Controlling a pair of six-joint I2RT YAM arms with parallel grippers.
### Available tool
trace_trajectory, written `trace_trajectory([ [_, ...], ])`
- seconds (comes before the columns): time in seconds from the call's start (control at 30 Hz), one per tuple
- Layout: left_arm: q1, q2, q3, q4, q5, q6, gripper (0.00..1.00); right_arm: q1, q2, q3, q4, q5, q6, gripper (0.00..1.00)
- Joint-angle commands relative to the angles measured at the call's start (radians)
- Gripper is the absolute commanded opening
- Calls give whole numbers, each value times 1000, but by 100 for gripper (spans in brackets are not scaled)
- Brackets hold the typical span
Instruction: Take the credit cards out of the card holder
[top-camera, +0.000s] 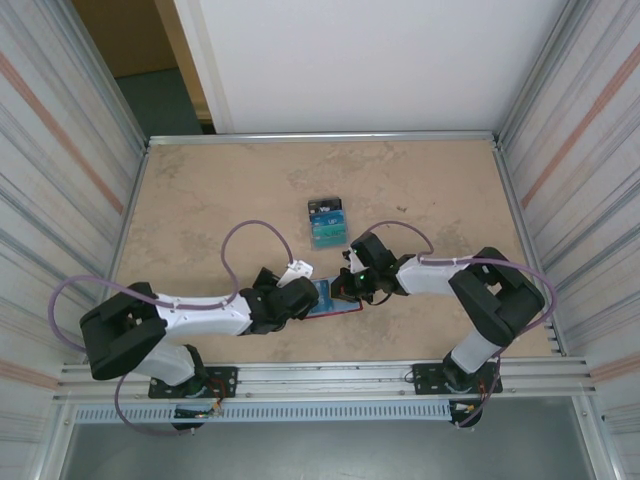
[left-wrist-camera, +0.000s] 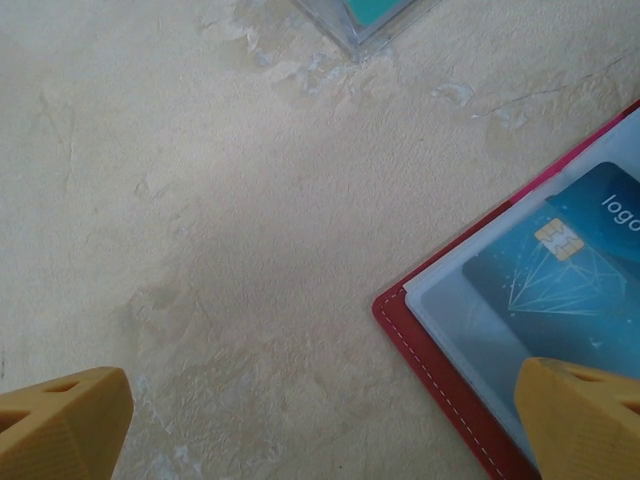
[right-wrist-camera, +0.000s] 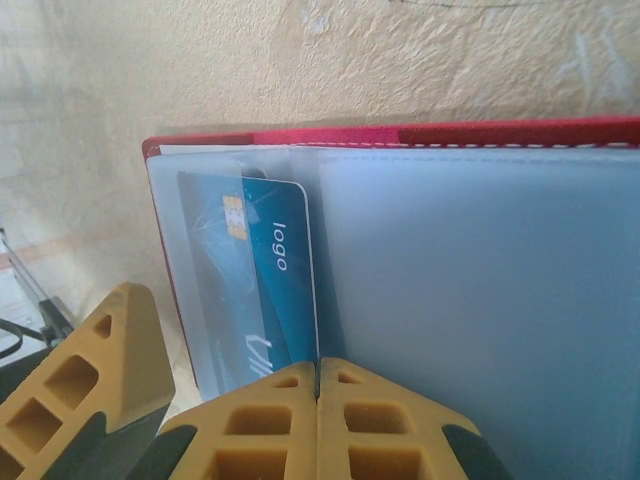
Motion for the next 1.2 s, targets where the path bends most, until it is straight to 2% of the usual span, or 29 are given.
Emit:
trace_trajectory([
  [0.0, -8, 15, 3, -9, -18, -18, 99, 6, -35, 23, -79, 48, -42, 0],
  [0.37, -9, -23, 14, 66, -9, 18, 99, 8, -45, 47, -137, 77, -68, 0],
  [0.63, -8, 74, 55, 71, -7, 48, 99, 10, -46, 45, -142, 82, -68, 0],
  [0.93, -8, 133, 77, 22, 7, 39, 99, 3, -29, 26, -99, 64, -62, 19],
  [1.17, -9, 129, 55, -7, 21, 24, 99, -5, 11, -2, -57, 55, -43, 24],
])
